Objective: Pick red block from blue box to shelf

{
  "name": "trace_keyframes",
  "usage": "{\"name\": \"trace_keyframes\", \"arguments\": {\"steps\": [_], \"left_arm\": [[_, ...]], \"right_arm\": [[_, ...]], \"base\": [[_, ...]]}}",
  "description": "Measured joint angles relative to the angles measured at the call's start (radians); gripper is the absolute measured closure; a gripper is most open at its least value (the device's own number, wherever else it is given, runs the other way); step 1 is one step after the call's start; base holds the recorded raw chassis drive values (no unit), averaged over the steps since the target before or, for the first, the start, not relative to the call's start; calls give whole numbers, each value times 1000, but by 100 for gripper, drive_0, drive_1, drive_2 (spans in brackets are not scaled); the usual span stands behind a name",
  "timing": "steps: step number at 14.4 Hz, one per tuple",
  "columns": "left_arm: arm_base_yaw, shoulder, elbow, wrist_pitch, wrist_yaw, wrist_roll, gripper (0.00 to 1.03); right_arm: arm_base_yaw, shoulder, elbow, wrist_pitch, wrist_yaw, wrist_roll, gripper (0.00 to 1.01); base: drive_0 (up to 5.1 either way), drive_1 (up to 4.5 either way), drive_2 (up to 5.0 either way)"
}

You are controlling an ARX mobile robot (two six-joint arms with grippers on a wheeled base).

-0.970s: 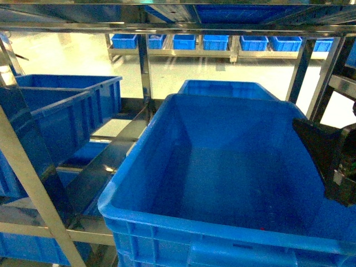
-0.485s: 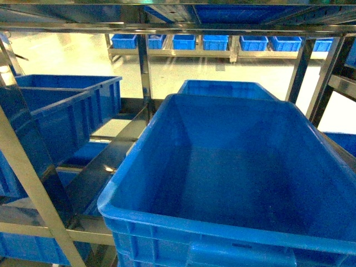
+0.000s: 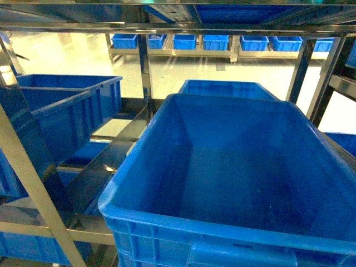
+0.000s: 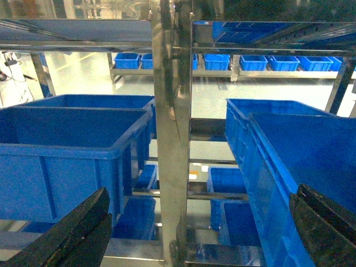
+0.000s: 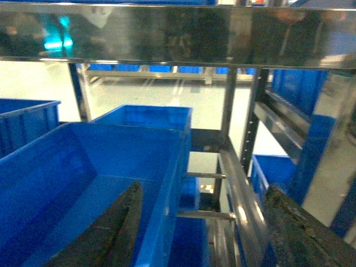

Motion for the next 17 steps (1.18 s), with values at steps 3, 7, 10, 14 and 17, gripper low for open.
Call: {"name": "trace_keyframes", "arguments": {"steps": [3, 7, 10, 14, 17], "left_arm": [[0, 0, 0, 0, -1, 0, 5], [0, 0, 0, 0, -1, 0, 5], [0, 0, 0, -1, -1, 0, 5], [0, 0, 0, 0, -1, 0, 5], [0, 0, 0, 0, -1, 0, 5]], "right_arm": [[-1, -71, -31, -45, 29, -14, 67], [-1, -155, -66, -65, 30, -16, 99], [-1, -426, -73, -341, 29, -18, 99], [-1, -426, -73, -343, 29, -18, 99], [-1, -426, -73, -343, 29, -18, 99]], "base": [[0, 0, 0], [0, 0, 0], [0, 0, 0], [0, 0, 0], [0, 0, 0]]}}
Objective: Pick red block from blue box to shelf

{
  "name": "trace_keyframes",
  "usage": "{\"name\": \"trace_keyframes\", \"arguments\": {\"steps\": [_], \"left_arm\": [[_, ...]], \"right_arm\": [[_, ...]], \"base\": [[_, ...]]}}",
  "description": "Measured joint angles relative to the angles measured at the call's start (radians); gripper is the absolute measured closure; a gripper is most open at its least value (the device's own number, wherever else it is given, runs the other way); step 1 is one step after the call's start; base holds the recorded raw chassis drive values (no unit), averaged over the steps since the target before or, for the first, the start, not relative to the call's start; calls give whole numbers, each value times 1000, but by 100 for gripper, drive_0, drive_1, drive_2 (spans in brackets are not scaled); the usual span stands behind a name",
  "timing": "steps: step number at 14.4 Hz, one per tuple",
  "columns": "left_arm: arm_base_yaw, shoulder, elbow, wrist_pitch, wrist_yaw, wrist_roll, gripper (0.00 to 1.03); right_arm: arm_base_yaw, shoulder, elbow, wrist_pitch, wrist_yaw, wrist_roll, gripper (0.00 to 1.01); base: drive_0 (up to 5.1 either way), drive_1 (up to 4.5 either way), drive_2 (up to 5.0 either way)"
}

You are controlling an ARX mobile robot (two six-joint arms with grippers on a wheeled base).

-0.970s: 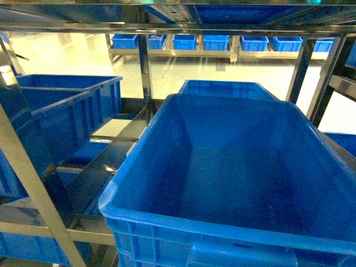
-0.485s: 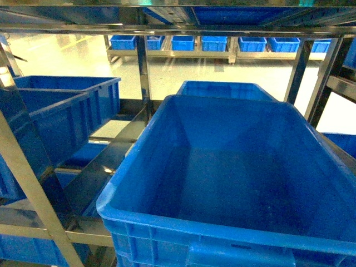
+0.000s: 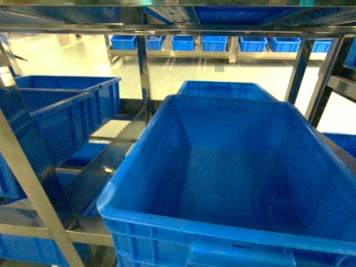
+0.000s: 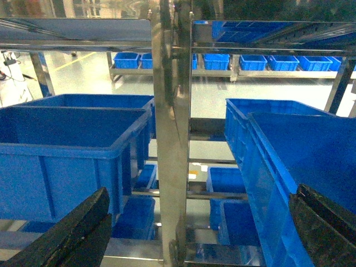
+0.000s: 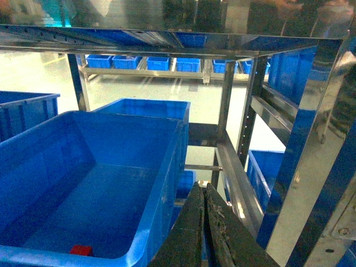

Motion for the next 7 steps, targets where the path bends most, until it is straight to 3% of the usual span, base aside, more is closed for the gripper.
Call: {"name": "trace_keyframes", "arguments": {"steps": [4, 5, 6, 7], "left_arm": [[0, 0, 0, 0, 0, 0, 5], [0, 0, 0, 0, 0, 0, 5], [0, 0, 0, 0, 0, 0, 5], [0, 0, 0, 0, 0, 0, 5]], "right_arm": [[0, 0, 0, 0, 0, 0, 99], [0, 0, 0, 0, 0, 0, 95], [0, 0, 0, 0, 0, 0, 80], [0, 0, 0, 0, 0, 0, 55]], "base": [[0, 0, 0], [0, 0, 0], [0, 0, 0], [0, 0, 0]]}}
